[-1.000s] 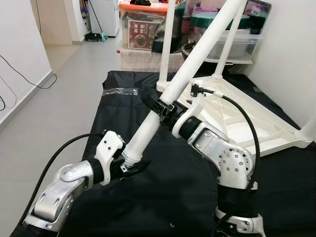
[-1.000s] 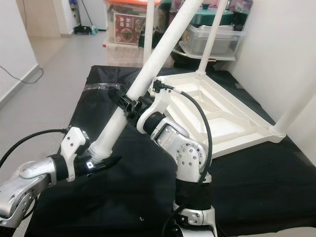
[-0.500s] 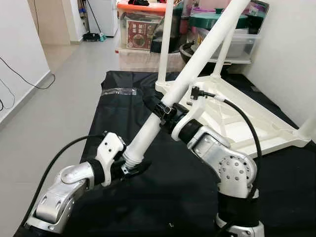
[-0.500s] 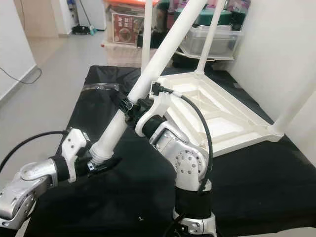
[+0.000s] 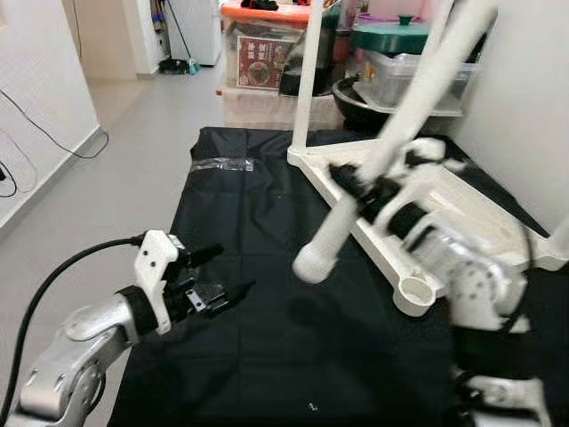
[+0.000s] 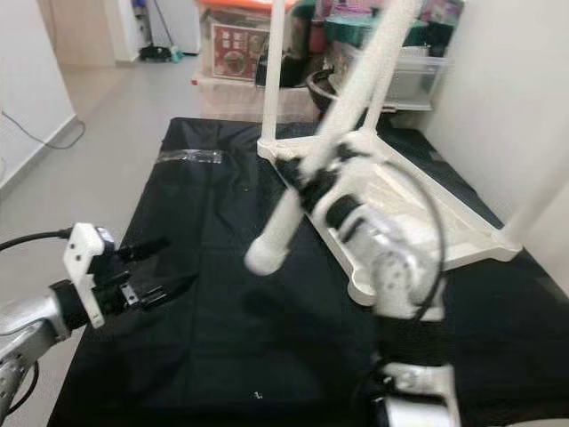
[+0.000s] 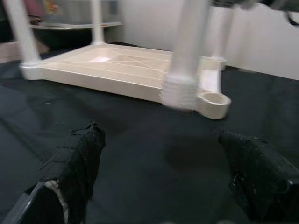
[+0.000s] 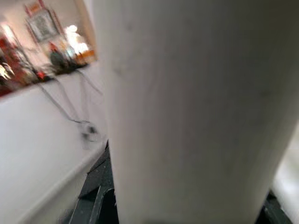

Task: Building children table

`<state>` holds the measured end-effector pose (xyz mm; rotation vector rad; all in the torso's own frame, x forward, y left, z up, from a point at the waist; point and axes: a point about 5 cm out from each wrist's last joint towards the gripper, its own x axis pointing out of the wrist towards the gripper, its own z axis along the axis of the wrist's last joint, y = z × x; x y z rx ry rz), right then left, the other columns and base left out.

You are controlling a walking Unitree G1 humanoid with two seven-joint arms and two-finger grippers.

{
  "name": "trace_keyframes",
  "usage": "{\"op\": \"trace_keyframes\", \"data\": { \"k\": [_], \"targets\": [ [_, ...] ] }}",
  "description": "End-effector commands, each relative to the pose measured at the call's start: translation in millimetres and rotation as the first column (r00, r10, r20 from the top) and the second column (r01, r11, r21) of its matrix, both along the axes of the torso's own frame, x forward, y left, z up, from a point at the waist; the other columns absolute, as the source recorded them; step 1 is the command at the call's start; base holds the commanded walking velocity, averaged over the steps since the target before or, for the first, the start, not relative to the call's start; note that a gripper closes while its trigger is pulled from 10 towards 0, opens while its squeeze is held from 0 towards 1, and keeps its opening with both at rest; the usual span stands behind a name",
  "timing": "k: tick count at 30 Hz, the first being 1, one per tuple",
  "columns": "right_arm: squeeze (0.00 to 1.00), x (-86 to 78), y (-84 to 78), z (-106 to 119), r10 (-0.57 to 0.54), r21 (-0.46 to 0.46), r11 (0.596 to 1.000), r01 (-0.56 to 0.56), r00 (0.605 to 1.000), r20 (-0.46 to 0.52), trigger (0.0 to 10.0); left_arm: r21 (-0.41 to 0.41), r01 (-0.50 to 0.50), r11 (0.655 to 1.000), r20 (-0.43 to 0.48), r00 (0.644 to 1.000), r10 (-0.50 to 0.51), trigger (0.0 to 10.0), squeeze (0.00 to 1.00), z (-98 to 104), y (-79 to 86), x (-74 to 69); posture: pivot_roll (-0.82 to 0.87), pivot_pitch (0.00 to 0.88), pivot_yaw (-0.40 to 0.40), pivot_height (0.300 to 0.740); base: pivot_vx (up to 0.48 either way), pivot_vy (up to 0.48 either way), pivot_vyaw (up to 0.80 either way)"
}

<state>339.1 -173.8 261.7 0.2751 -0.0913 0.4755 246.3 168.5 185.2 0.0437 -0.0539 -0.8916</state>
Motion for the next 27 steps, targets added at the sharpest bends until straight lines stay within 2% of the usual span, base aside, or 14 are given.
{"op": "trace_keyframes", "data": {
  "k": [1,2,3,4,5,6,8,10,14,22,24,26,27],
  "targets": [
    [0.00,5.0,-14.4,3,-0.055,-0.068,0.996,0.058,0.997,0.045,0.0,0.015,0.021,1.000,-0.016,1.000,-0.020,10.0,1.00,-2,-1.2,-6.5,0.10,0.000,-0.092,0.740,0.000,0.000,0.00],
    [0.00,8.1,-31.1,7,-0.116,-0.105,0.987,0.123,0.991,0.071,0.0,0.019,0.017,1.000,-0.024,1.000,-0.016,10.0,1.00,-5,-1.9,-10.3,0.10,0.000,-0.096,0.740,0.000,0.000,0.00],
    [0.00,8.1,-31.1,7,-0.116,-0.105,0.987,0.123,0.991,0.071,0.0,0.019,0.017,1.000,-0.024,1.000,-0.016,10.0,1.00,-5,-1.9,-10.3,0.10,0.000,-0.096,0.740,0.000,0.000,0.00],
    [0.00,10.9,-46.3,10,-0.175,-0.148,0.971,0.189,0.980,0.097,0.0,0.017,0.005,1.000,-0.031,0.999,-0.004,10.0,1.00,-8,-2.0,-12.2,0.10,0.000,-0.095,0.740,0.000,0.000,0.00],
    [0.00,10.9,-46.3,10,-0.175,-0.148,0.971,0.189,0.980,0.097,0.0,0.017,0.005,1.000,-0.031,0.999,-0.004,10.0,1.00,-8,-2.0,-12.2,0.10,0.000,-0.095,0.740,0.000,0.000,0.00],
    [0.00,12.7,-56.6,10,-0.214,-0.172,0.958,0.231,0.971,0.110,0.0,0.019,-0.005,1.000,-0.034,0.999,0.006,10.0,1.00,-9,-1.7,-13.1,0.10,0.000,-0.094,0.740,0.000,0.000,0.00],
    [0.00,12.7,-56.6,10,-0.214,-0.172,0.958,0.231,0.971,0.110,0.0,0.019,-0.005,1.000,-0.034,0.999,0.006,10.0,1.00,-9,-1.7,-13.1,0.10,0.000,-0.094,0.740,0.000,0.000,0.00],
    [0.00,16.3,-66.0,5,-0.239,-0.228,0.938,0.262,0.963,0.123,0.0,0.023,-0.016,1.000,-0.048,0.999,0.017,10.0,1.00,-10,0.6,-14.1,0.11,0.000,-0.093,0.740,0.000,0.000,0.00],
    [0.00,18.5,-65.6,-4,-0.229,-0.271,0.929,0.253,0.966,0.119,0.0,0.031,-0.014,0.999,-0.062,0.998,0.016,10.0,1.00,-12,2.3,-16.0,0.11,0.000,-0.092,0.740,0.000,0.000,0.00],
    [0.00,22.0,-68.8,-10,-0.231,-0.329,0.907,0.262,0.964,0.132,0.0,0.027,-0.019,0.999,-0.068,0.997,0.021,10.0,0.93,-12,1.6,-17.2,0.11,0.000,-0.092,0.740,0.000,0.000,0.00],
    [0.00,23.1,-72.7,-14,-0.238,-0.390,0.877,0.280,0.959,0.152,0.0,0.027,-0.025,0.999,-0.071,0.997,0.027,10.0,0.92,-14,1.3,-18.1,0.10,0.000,-0.095,0.740,0.000,0.000,0.00],
    [0.00,23.1,-72.7,-14,-0.238,-0.390,0.877,0.280,0.959,0.152,0.0,0.027,-0.025,0.999,-0.071,0.997,0.027,10.0,0.92,-14,1.3,-18.1,0.10,0.000,-0.095,0.740,0.000,0.000,0.00],
    [0.00,22.6,-73.8,-16,-0.237,-0.425,0.860,0.283,0.958,0.160,0.0,0.027,-0.028,0.999,-0.072,0.997,0.030,10.0,0.92,-14,1.3,-18.4,0.10,0.000,-0.096,0.740,0.000,0.000,0.00]
  ]
}}
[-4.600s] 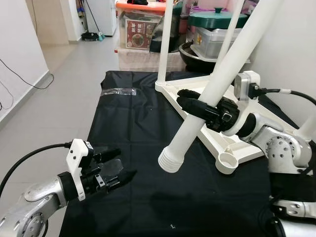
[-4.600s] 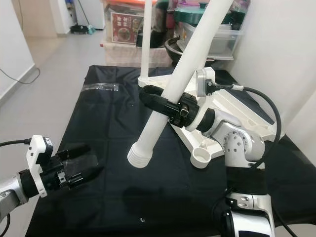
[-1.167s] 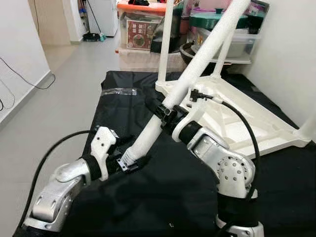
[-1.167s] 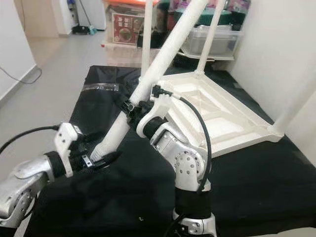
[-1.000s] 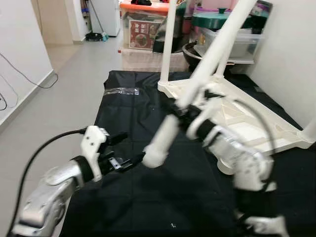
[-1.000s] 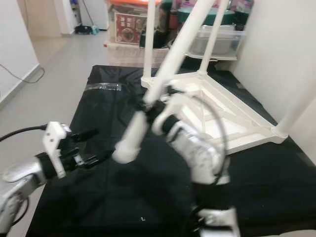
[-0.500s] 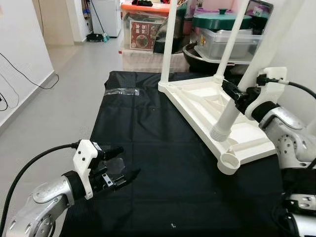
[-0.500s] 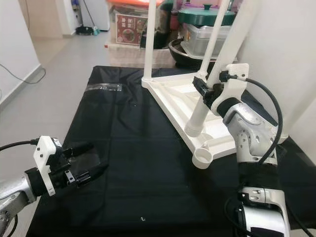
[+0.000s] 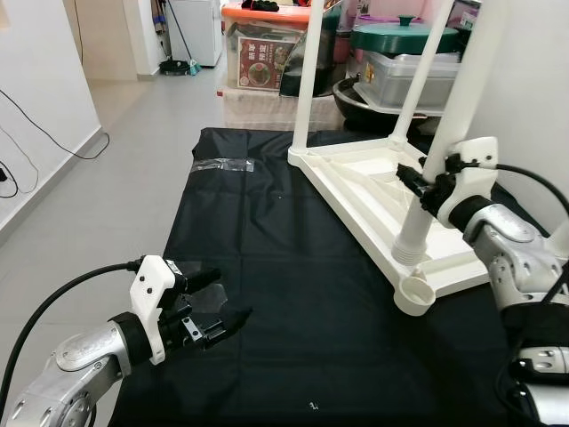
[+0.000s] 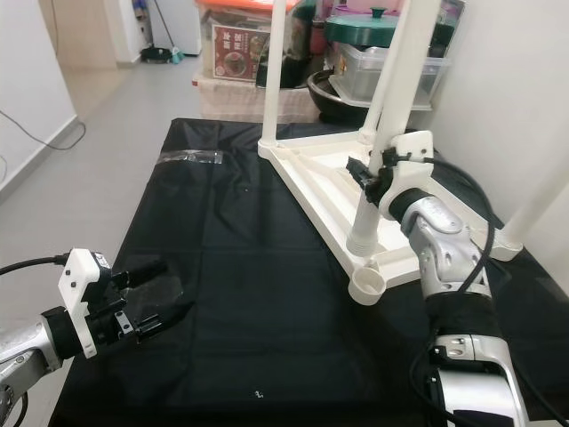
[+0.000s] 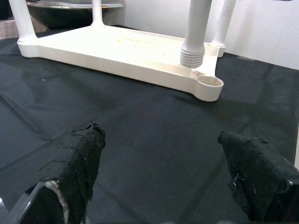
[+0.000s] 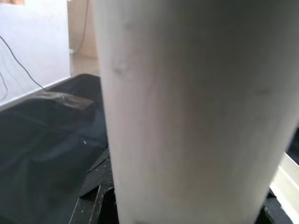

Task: Building children table

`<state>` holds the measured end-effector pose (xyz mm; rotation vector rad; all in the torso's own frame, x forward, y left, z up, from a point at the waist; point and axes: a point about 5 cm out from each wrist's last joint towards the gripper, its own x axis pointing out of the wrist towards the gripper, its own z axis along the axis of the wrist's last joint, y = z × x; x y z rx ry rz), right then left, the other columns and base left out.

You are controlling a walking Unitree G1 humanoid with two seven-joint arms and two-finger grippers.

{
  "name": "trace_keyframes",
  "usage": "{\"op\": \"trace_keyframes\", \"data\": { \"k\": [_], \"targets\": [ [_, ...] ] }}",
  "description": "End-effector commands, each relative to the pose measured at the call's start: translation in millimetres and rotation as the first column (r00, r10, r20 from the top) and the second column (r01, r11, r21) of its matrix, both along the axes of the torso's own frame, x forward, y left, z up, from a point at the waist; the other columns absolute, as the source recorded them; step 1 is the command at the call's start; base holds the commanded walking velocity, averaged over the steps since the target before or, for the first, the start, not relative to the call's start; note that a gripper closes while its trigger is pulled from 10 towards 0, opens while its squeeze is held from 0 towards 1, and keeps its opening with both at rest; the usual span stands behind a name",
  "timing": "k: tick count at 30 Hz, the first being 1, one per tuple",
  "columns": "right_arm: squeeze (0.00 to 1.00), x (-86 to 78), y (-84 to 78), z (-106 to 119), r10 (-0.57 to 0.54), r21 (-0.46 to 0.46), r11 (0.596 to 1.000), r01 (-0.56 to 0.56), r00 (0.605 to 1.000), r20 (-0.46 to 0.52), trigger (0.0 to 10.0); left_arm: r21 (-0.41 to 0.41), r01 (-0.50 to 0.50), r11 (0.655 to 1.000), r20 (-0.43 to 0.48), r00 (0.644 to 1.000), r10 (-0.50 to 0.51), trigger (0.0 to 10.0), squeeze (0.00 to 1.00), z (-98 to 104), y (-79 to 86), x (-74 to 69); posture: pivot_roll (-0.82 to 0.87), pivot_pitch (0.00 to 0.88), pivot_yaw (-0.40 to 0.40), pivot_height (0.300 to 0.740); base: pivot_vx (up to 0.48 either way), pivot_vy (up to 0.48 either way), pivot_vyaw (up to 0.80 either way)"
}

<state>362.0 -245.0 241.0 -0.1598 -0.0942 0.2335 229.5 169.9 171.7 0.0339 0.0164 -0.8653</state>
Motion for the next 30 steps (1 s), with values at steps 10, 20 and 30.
{"op": "trace_keyframes", "data": {
  "k": [10,20,30],
  "targets": [
    [0.00,-17.2,12.8,-13,0.128,-0.318,0.940,-0.124,0.992,-0.008,0.0,-0.001,-0.035,0.999,-0.009,0.999,0.035,10.0,0.88,-3,-0.1,-0.7,0.09,0.000,-0.093,0.740,0.000,0.000,0.00],
    [0.00,-33.0,32.6,-37,0.231,-0.383,0.892,-0.240,0.970,-0.070,0.0,-0.007,-0.062,0.998,-0.004,0.998,0.062,10.0,0.87,-3,0.5,1.6,0.08,0.000,-0.096,0.740,0.000,0.000,0.00],
    [0.00,-43.7,42.4,-50,0.266,-0.433,0.855,-0.285,0.958,-0.105,0.0,-0.008,-0.092,0.996,0.003,0.996,0.092,10.0,0.80,-4,1.7,2.9,0.08,0.000,-0.097,0.740,0.000,0.000,0.00]
  ]
}}
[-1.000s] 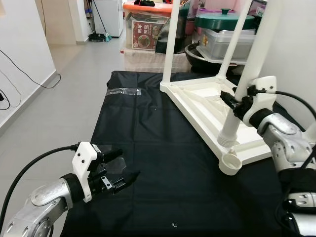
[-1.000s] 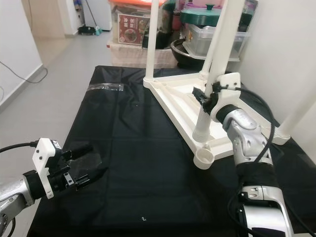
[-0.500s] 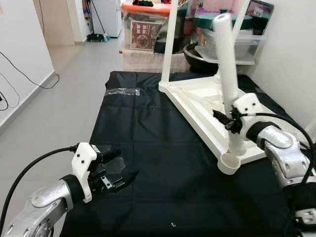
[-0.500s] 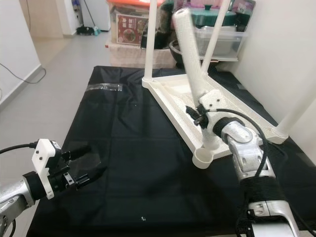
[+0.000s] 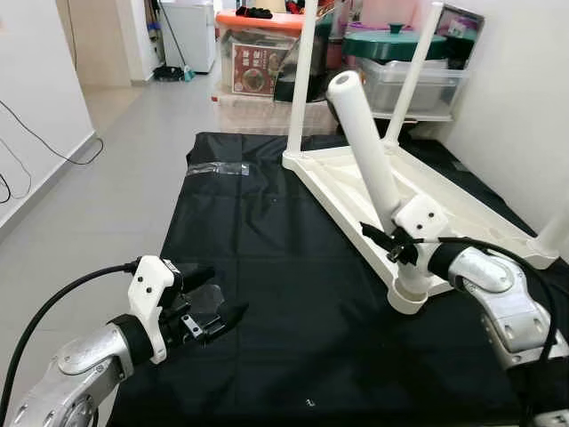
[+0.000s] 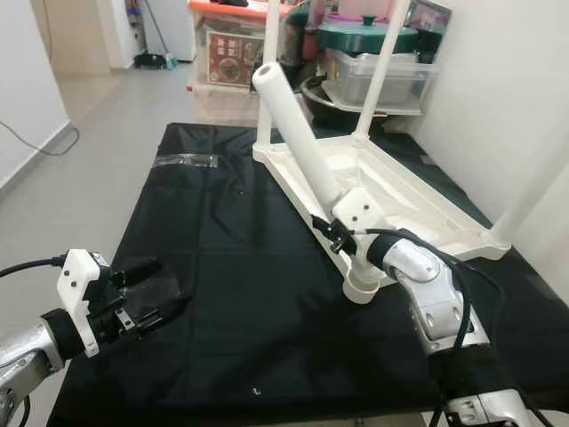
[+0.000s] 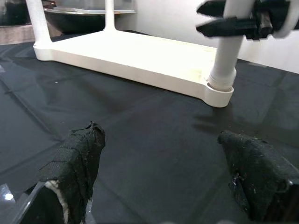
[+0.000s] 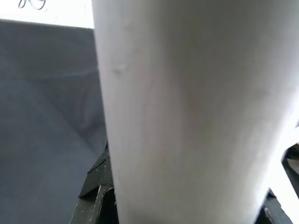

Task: Building children table

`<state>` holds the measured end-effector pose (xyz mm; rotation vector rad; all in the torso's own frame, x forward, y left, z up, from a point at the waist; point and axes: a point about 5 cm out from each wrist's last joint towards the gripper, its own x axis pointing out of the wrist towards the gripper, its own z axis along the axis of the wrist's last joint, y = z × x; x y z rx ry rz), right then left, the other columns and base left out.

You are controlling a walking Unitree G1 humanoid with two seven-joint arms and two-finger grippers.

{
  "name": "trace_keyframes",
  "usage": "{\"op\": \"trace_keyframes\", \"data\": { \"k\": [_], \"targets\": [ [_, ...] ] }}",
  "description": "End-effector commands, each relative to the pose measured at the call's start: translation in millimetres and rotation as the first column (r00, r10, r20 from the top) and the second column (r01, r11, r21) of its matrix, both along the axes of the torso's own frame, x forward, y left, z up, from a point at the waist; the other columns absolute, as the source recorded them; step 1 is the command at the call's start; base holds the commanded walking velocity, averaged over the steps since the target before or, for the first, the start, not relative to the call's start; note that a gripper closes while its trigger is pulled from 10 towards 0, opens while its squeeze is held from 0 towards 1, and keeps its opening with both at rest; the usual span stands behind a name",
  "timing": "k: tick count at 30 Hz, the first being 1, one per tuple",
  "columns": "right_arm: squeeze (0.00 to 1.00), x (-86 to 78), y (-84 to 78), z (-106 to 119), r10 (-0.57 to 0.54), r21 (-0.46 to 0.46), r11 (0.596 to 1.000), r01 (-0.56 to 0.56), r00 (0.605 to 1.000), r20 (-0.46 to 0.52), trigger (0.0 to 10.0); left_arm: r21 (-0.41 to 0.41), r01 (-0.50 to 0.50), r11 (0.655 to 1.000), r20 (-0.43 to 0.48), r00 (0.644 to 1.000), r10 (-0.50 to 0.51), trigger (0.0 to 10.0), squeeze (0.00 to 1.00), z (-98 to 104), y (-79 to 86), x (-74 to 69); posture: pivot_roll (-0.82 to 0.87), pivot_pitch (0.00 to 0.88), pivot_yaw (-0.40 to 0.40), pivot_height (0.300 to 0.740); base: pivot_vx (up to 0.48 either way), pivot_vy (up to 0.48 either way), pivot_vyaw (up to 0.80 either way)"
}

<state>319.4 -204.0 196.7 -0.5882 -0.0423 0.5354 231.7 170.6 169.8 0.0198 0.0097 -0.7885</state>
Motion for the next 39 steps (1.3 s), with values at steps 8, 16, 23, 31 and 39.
{"op": "trace_keyframes", "data": {
  "k": [8,16,23,31,39],
  "targets": [
    [0.00,-6.2,10.4,-10,-0.033,0.126,0.991,0.037,0.999,-0.031,0.0,0.003,-0.030,1.000,0.007,1.000,0.030,10.0,0.73,-2,0.8,4.5,0.07,0.000,-0.092,0.740,0.000,0.000,0.00],
    [0.00,-2.6,24.7,-6,-0.086,0.460,0.881,0.113,0.993,-0.079,0.0,-0.007,-0.046,0.999,0.011,0.999,0.046,10.0,0.73,-1,1.9,6.2,0.07,0.000,-0.100,0.740,0.000,0.000,0.00],
    [0.00,-13.9,56.9,-14,-0.011,0.699,0.702,0.137,0.983,-0.181,0.0,-0.018,-0.069,0.997,0.012,0.998,0.069,10.0,0.71,-1,3.8,7.3,0.07,0.000,-0.101,0.740,0.000,0.000,0.00],
    [0.00,-23.6,60.3,-33,0.005,0.592,0.798,0.115,0.981,-0.196,0.0,-0.002,-0.084,0.997,0.020,0.996,0.084,10.0,0.65,-2,6.8,11.5,0.07,0.000,-0.094,0.740,0.000,0.000,0.00],
    [0.00,-16.3,37.9,-34,-0.016,0.477,0.872,0.109,0.981,-0.194,0.0,0.001,-0.086,0.996,0.019,0.996,0.086,10.0,0.62,-4,6.7,11.2,0.07,0.000,-0.094,0.740,0.000,0.000,0.00]
  ]
}}
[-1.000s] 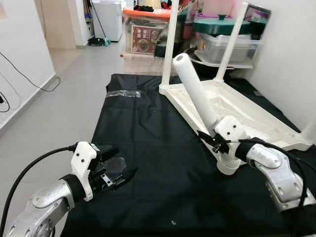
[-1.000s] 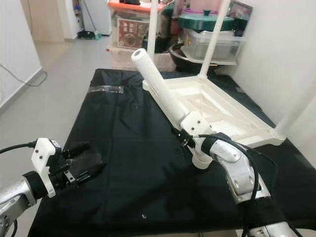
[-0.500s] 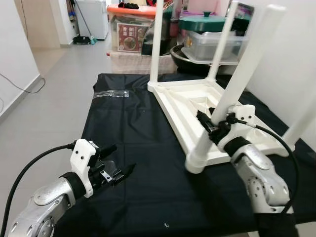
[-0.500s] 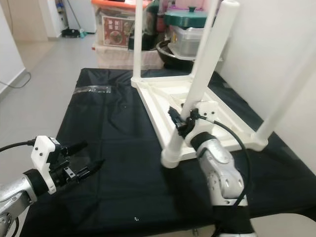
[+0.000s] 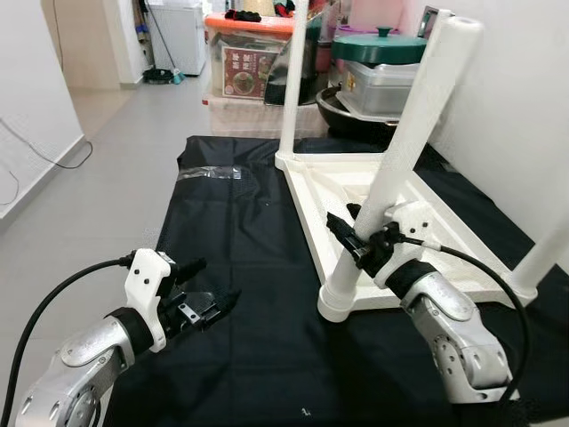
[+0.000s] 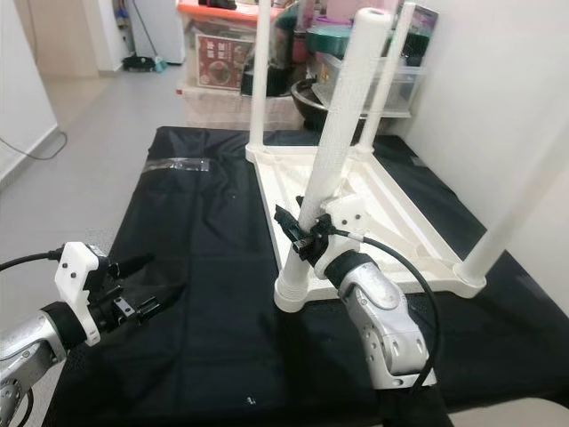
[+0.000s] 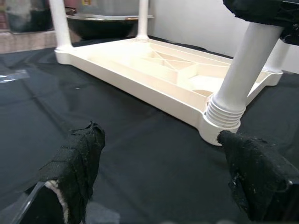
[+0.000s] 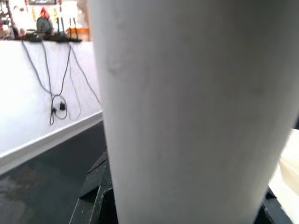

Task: Building children table

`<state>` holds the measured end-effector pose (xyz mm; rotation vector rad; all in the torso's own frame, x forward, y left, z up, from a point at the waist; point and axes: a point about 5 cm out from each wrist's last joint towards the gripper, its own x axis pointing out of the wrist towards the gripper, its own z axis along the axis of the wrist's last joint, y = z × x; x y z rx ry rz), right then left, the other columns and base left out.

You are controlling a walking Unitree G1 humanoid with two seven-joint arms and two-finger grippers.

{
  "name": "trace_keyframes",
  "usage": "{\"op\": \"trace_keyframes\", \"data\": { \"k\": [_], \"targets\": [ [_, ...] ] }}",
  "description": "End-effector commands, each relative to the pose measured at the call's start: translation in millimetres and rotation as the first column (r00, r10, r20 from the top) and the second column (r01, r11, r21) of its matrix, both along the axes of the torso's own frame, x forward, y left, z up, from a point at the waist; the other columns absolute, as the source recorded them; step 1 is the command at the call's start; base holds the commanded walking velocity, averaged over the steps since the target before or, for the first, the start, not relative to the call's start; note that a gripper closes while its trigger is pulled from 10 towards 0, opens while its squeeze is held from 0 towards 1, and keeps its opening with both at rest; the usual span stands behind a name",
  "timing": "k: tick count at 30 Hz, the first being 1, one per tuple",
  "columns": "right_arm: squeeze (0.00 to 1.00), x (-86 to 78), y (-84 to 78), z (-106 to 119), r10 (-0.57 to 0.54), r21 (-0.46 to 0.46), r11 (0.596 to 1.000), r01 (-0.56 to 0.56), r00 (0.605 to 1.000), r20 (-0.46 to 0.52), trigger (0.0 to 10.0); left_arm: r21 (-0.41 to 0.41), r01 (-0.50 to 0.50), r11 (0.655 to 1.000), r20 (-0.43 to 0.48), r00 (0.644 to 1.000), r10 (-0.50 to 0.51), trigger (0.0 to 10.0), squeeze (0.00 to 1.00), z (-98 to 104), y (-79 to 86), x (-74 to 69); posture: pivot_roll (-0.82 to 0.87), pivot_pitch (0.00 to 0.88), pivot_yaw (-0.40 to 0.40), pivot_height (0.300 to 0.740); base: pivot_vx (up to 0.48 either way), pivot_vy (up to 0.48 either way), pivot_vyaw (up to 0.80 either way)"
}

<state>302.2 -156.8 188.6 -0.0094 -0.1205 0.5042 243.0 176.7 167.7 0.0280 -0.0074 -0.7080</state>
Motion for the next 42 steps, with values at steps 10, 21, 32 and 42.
{"op": "trace_keyframes", "data": {
  "k": [10,21,32,42],
  "targets": [
    [0.00,0.6,-16.3,-19,0.132,-0.113,0.983,-0.148,0.982,-0.133,0.0,-0.007,0.000,1.000,-0.009,1.000,0.000,10.0,0.62,-3,-0.6,-0.3,0.06,0.000,-0.093,0.740,0.000,0.000,0.00],
    [0.00,10.7,-20.5,-37,-0.083,-0.033,0.996,0.077,0.969,-0.231,0.0,-0.025,-0.013,1.000,-0.017,1.000,0.013,10.0,0.62,-4,-0.4,-1.9,0.07,0.000,-0.104,0.740,0.000,0.000,0.00],
    [0.00,-12.6,-66.8,-72,-0.770,-0.087,0.578,0.812,0.507,-0.387,0.0,-0.027,-0.038,0.999,-0.007,0.999,0.038,10.0,0.61,-3,0.5,-2.5,0.06,0.000,-0.103,0.740,0.000,0.000,0.00],
    [0.00,-24.9,-49.0,-64,-0.810,-0.091,0.499,0.862,0.426,-0.402,0.0,-0.028,-0.042,0.999,-0.004,0.999,0.042,10.0,0.54,-4,-3.3,0.9,0.05,0.000,-0.093,0.740,0.000,0.000,0.00]
  ]
}}
